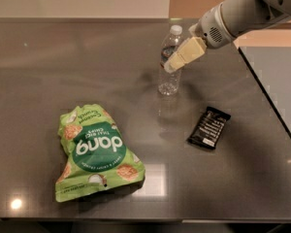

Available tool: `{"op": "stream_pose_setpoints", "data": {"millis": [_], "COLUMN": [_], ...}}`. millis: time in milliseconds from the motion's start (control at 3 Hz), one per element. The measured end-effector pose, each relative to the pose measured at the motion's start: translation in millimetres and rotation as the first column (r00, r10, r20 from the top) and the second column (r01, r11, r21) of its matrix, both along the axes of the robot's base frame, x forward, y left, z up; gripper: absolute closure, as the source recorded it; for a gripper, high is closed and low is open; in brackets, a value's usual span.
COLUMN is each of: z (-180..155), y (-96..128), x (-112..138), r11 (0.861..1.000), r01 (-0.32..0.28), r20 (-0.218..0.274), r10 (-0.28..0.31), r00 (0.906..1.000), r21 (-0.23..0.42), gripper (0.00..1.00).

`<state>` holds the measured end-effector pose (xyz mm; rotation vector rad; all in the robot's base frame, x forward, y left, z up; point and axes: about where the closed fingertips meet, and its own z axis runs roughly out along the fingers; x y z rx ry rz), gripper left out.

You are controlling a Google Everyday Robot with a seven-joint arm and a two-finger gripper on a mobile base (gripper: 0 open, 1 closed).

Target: Move water bottle near green rice chip bag

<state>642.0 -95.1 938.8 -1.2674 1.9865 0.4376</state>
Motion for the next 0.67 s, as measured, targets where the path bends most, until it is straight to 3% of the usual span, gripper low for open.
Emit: {"op": "stream_pose_setpoints", "data": {"millis": [667], "z": [2.8], "y": [8.9], "x": [4.0], "r11": [0.998], "r01": [0.004], "r20": [0.017], "r10": [-0.005], "r00": [0.9998], "r21": [0.065], "gripper": [0.41]}}
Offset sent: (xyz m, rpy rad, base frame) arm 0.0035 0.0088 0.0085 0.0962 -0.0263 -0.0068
